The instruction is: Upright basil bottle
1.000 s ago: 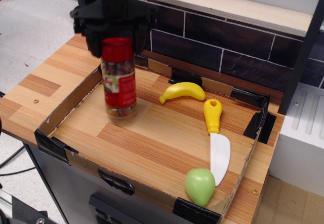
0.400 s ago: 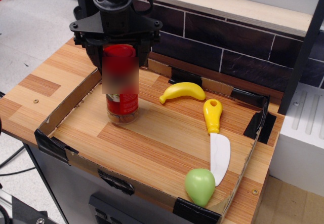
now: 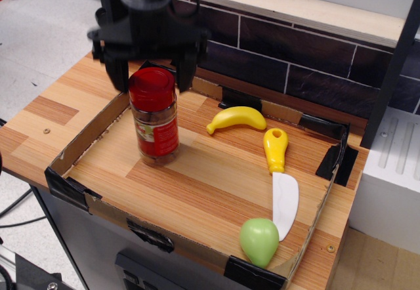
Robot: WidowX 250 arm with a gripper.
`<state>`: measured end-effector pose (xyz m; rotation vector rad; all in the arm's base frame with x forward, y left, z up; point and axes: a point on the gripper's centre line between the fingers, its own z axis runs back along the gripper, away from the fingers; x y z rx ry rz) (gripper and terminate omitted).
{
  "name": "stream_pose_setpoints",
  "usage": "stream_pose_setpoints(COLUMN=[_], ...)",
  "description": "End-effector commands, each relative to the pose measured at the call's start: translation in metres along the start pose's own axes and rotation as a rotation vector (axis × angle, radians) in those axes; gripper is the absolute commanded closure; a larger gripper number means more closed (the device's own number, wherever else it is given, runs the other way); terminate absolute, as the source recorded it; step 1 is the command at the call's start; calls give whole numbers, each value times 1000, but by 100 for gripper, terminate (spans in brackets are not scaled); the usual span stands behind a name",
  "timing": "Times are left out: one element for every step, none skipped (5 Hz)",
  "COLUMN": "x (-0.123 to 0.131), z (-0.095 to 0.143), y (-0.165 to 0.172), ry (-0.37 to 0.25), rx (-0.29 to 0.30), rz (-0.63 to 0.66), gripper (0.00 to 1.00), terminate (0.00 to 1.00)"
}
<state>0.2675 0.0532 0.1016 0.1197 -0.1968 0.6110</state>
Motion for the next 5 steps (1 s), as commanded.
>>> stream_pose_setpoints(x=[33, 40, 39, 39, 39], z=[34, 63, 84, 84, 84], y=[14, 16, 11, 11, 11], ry=[97, 125, 133, 133, 133], rx=[71, 49, 42, 42, 42], rz=[150, 179, 183, 183, 183], gripper=[0, 0, 0, 0, 0], terminate=[0, 0, 0, 0, 100])
